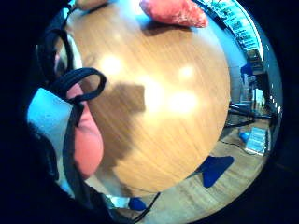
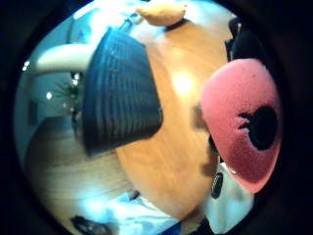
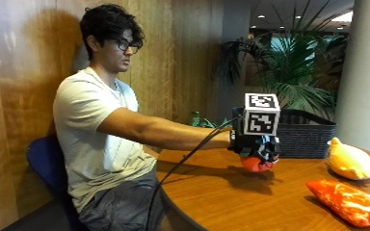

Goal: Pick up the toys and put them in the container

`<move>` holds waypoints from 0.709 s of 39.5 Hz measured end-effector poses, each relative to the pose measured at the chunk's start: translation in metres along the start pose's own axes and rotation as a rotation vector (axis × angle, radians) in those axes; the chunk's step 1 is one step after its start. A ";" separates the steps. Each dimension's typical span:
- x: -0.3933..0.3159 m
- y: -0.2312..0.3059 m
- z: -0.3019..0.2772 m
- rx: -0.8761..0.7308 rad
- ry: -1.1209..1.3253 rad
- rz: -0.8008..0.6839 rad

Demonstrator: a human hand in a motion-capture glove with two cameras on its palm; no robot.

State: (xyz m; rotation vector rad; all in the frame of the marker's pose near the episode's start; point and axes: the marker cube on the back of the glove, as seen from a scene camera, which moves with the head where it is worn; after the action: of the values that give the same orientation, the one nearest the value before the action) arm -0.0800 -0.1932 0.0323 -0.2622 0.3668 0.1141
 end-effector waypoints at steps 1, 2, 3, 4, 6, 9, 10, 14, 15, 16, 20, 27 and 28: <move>0.000 0.001 -0.006 0.019 -0.023 -0.005; -0.001 0.002 -0.012 0.034 -0.045 -0.012; 0.000 0.003 -0.020 0.044 -0.063 -0.022; 0.000 0.005 -0.028 0.049 -0.076 -0.036; 0.000 0.009 -0.046 0.055 -0.076 -0.068; -0.019 0.008 -0.064 0.081 -0.021 -0.085; -0.027 0.008 -0.068 0.089 0.001 -0.096; -0.058 0.008 -0.092 0.129 0.035 -0.159; -0.068 0.007 -0.100 0.147 0.030 -0.168; -0.079 0.006 -0.108 0.166 0.025 -0.176; -0.122 0.002 -0.132 0.219 0.017 -0.218; -0.201 -0.008 -0.161 0.262 0.089 -0.303; -0.212 -0.010 -0.165 0.267 0.099 -0.314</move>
State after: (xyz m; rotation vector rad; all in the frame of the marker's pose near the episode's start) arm -0.3310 -0.2614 -0.0352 -0.0586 0.4303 -0.2564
